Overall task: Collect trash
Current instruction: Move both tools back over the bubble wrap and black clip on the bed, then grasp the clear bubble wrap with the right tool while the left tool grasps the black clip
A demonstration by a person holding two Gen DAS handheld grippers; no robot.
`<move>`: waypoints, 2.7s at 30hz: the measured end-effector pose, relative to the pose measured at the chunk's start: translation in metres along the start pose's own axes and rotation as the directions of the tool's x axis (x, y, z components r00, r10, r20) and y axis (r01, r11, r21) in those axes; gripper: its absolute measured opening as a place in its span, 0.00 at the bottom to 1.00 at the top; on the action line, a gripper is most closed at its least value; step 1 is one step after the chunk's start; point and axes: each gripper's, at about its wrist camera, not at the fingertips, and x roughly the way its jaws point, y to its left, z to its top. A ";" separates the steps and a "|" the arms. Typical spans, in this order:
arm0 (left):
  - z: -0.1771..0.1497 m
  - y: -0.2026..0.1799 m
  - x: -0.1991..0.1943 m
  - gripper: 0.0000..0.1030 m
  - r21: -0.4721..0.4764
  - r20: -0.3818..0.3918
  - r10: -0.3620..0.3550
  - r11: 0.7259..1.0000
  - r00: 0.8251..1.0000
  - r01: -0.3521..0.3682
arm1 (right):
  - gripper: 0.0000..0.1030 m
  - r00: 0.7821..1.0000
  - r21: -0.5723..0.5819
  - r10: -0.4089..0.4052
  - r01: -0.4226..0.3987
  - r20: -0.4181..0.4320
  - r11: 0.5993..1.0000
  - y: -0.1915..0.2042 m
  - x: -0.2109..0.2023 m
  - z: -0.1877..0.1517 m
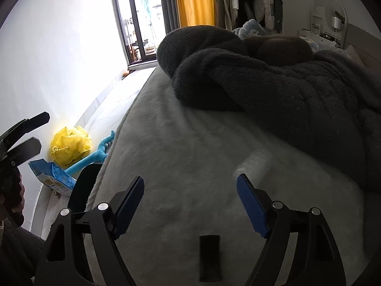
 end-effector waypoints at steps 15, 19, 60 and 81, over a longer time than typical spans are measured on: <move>-0.006 -0.074 0.054 0.96 0.163 -0.157 -0.280 0.938 0.947 0.305 | 0.82 0.998 0.008 0.052 -0.052 -0.030 0.999 -0.056 0.007 0.010; -0.007 -0.086 0.069 0.96 0.150 -0.203 -0.360 0.908 0.911 0.392 | 0.82 0.996 -0.018 0.073 -0.075 -0.060 0.997 -0.063 0.015 0.012; -0.030 -0.154 0.159 0.57 0.083 -0.409 -0.553 0.770 0.726 0.633 | 0.82 0.963 -0.156 0.146 -0.184 -0.227 0.971 -0.083 0.082 0.032; -0.013 -0.134 0.171 0.48 0.040 -0.374 -0.582 0.768 0.722 0.640 | 0.43 0.980 -0.144 0.038 -0.068 -0.196 0.987 -0.091 0.118 0.062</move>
